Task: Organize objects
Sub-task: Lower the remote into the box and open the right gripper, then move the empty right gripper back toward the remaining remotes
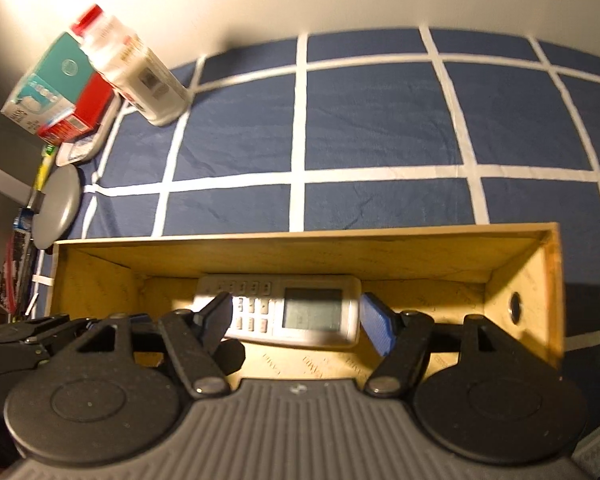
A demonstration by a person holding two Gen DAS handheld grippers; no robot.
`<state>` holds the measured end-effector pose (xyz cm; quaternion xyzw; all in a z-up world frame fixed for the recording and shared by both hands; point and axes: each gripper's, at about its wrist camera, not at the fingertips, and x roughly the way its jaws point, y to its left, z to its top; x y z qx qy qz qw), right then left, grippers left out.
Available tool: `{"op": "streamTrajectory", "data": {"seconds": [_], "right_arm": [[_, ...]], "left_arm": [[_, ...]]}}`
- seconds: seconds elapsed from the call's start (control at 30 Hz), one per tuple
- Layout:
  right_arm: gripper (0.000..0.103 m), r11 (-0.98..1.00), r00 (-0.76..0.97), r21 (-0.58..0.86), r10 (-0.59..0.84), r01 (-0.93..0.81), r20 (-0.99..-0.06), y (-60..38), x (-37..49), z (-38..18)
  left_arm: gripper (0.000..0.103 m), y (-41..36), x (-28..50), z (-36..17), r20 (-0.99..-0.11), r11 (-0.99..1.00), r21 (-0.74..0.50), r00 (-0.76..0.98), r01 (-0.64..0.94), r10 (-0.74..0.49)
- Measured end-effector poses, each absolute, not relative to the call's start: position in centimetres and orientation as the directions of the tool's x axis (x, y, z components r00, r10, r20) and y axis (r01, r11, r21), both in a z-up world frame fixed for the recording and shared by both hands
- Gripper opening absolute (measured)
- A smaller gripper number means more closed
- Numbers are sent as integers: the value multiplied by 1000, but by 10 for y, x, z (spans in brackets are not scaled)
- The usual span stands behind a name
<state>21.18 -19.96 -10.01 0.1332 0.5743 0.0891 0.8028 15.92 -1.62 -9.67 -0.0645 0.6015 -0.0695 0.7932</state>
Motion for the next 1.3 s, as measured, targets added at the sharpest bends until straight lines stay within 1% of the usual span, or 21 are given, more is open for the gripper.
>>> {"op": "streamTrajectory", "data": {"seconds": [0.07, 0.13, 0.2, 0.23, 0.4, 0.57, 0.6, 0.7, 0.77, 1.13, 1.3], "right_arm": [[71, 947, 344, 321, 299, 10, -890, -203, 204, -89], [76, 943, 360, 332, 306, 11, -882, -206, 196, -79], [78, 944, 377, 328, 298, 16, -877, -210, 186, -69], [81, 945, 383, 326, 295, 19, -876, -212, 181, -65], [87, 943, 423, 330, 286, 34, -860, -226, 155, -42], [93, 939, 463, 339, 276, 57, -843, -242, 127, -23], [96, 938, 470, 341, 276, 58, -838, -246, 122, -18], [99, 936, 493, 345, 269, 68, -827, -255, 104, -7], [103, 935, 504, 347, 263, 78, -823, -261, 92, -1], [103, 932, 533, 314, 177, 180, -828, -297, 38, 8], [103, 931, 519, 314, 178, 186, -836, -321, 29, 1]], "left_arm": [[84, -18, 152, -87, -942, 982, -186, 279, 34, -188], [84, -20, 144, -78, -936, 982, -187, 295, 38, -189], [85, -23, 135, -69, -931, 982, -185, 313, 41, -188], [88, -25, 131, -65, -929, 982, -182, 320, 42, -186], [89, -34, 105, -48, -919, 984, -170, 350, 57, -180], [96, -42, 78, -33, -910, 986, -155, 378, 66, -169], [96, -44, 73, -31, -909, 986, -154, 382, 67, -168], [97, -50, 57, -24, -906, 986, -144, 390, 80, -164], [103, -54, 48, -19, -903, 987, -138, 397, 87, -161], [103, -76, 10, -14, -905, 983, -110, 394, 144, -159], [103, -96, 0, -14, -904, 984, -103, 399, 145, -153]]}}
